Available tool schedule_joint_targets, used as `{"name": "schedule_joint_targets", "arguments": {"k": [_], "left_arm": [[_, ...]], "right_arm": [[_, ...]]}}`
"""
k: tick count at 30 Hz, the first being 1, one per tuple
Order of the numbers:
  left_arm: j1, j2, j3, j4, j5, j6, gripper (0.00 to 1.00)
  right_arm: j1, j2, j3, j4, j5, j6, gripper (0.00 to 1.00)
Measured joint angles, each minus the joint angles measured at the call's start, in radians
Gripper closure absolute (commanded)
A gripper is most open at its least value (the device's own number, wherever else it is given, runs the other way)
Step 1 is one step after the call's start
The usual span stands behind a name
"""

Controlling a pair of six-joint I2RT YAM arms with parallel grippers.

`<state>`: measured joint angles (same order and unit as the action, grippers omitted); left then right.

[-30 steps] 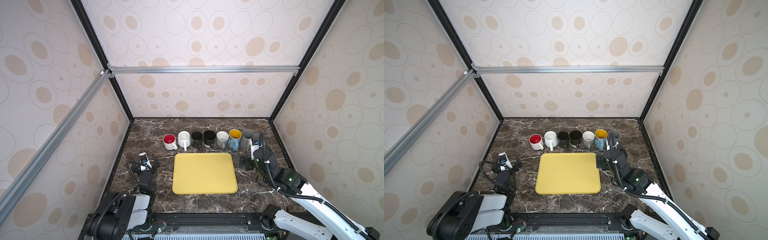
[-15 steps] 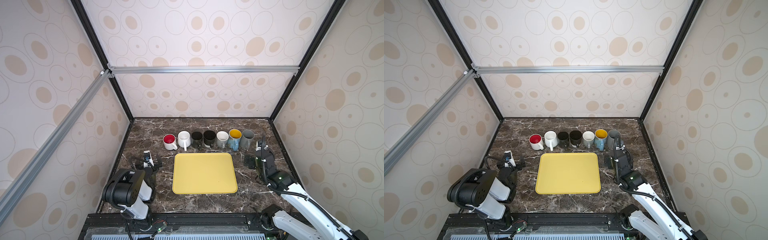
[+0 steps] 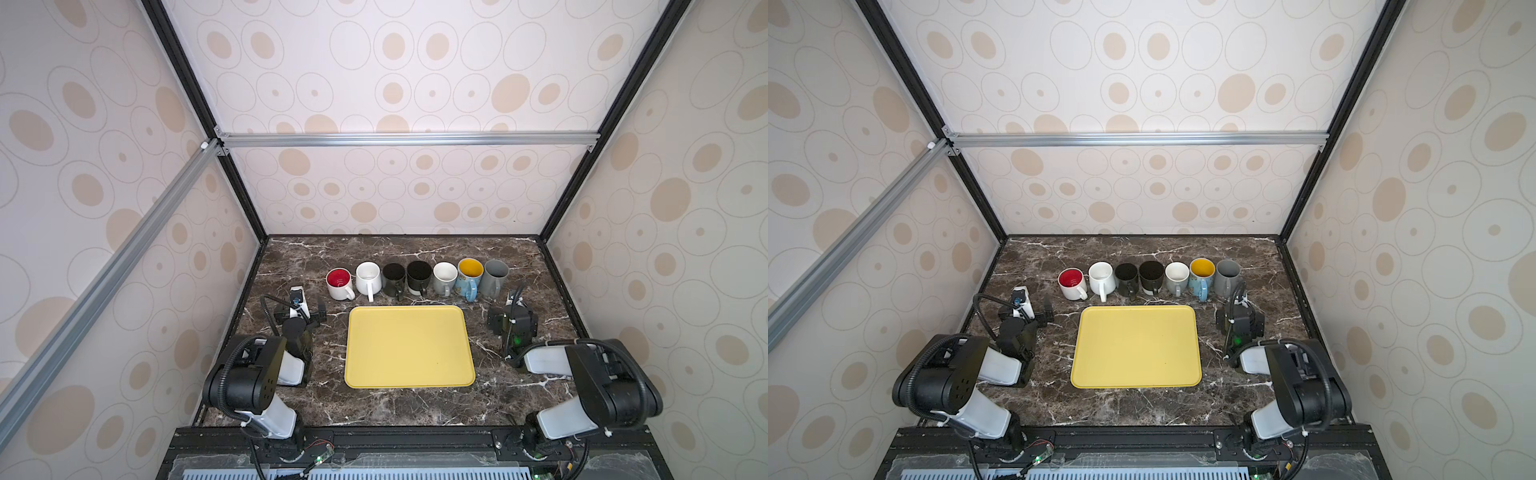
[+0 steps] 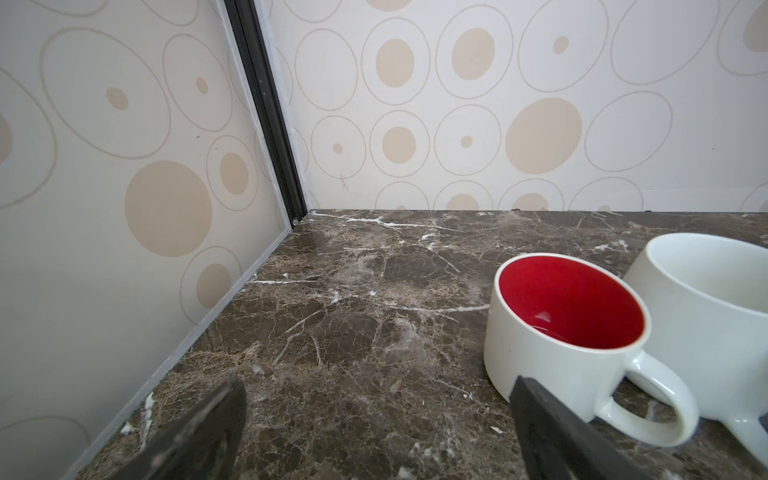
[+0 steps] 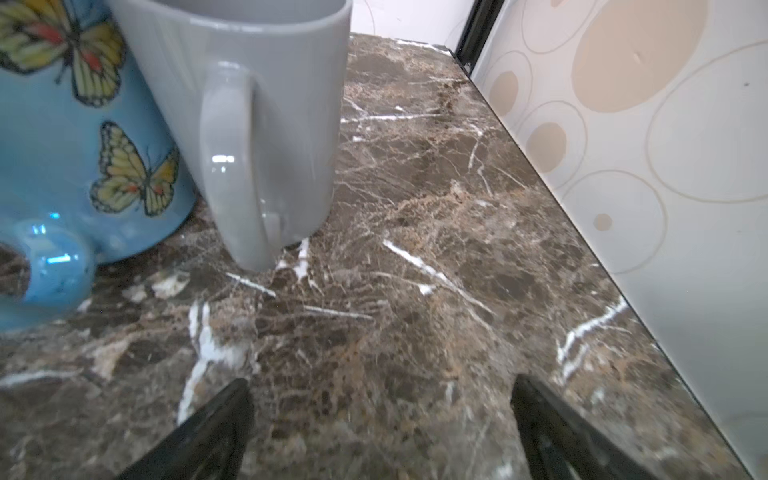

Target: Turn the mug right side up

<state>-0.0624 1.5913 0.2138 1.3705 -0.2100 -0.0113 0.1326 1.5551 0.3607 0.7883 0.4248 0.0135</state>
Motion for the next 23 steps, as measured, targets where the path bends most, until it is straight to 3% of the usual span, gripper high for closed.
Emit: {"name": "schedule_joint_targets", "arguments": {"k": [8,23], "left_arm": [[0.001,0.0,0.0,-0.004,0.003,0.0,0.0],[0.011,0.0,0.007,-0.026,0.025,-0.001,0.0]], "right_arm": [[-0.056,0.0,0.04,0.023,-0.16,-0.001,0.0],[-0.056,0.0,0.04,0.023,-0.193,-0.001,0.0]]}}
